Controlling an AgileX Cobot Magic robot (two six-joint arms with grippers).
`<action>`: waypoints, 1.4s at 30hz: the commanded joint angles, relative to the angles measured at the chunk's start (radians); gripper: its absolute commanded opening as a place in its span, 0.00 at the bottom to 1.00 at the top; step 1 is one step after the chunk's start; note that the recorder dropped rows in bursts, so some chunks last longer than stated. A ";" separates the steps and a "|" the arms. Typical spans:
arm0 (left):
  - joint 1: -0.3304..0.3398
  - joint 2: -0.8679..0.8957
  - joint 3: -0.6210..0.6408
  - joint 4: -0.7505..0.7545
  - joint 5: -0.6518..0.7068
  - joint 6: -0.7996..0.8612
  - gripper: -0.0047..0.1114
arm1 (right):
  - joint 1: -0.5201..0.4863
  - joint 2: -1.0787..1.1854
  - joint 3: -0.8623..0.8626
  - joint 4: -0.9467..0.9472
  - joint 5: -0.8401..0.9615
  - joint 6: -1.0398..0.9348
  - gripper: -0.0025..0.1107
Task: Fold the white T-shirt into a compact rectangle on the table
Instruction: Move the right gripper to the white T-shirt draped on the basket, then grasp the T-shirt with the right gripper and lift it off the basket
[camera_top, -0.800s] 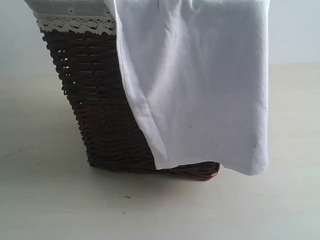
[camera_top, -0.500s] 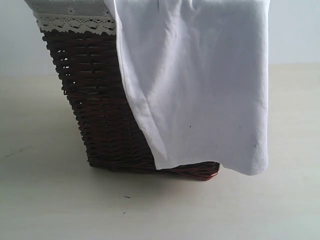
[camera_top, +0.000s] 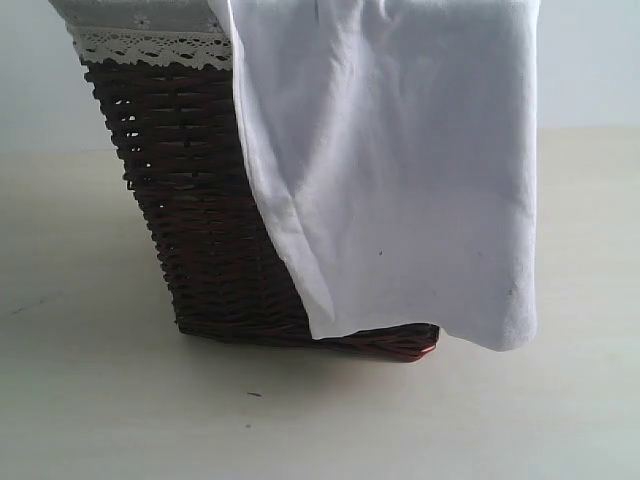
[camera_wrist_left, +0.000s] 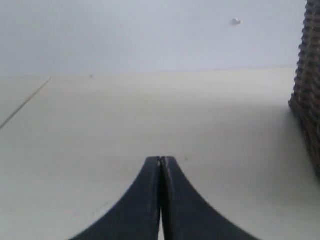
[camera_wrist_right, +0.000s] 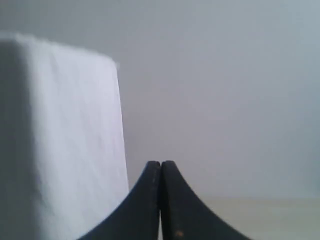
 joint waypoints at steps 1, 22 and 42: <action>0.002 -0.005 0.000 -0.012 -0.194 0.008 0.04 | -0.005 -0.004 0.005 0.066 -0.196 0.173 0.02; 0.002 -0.005 0.000 -0.012 -0.259 0.008 0.04 | -0.005 0.729 -0.743 -1.751 -0.510 1.850 0.45; 0.002 -0.005 0.000 -0.012 -0.300 -0.026 0.04 | -0.005 1.082 -0.770 -1.751 -0.440 1.636 0.09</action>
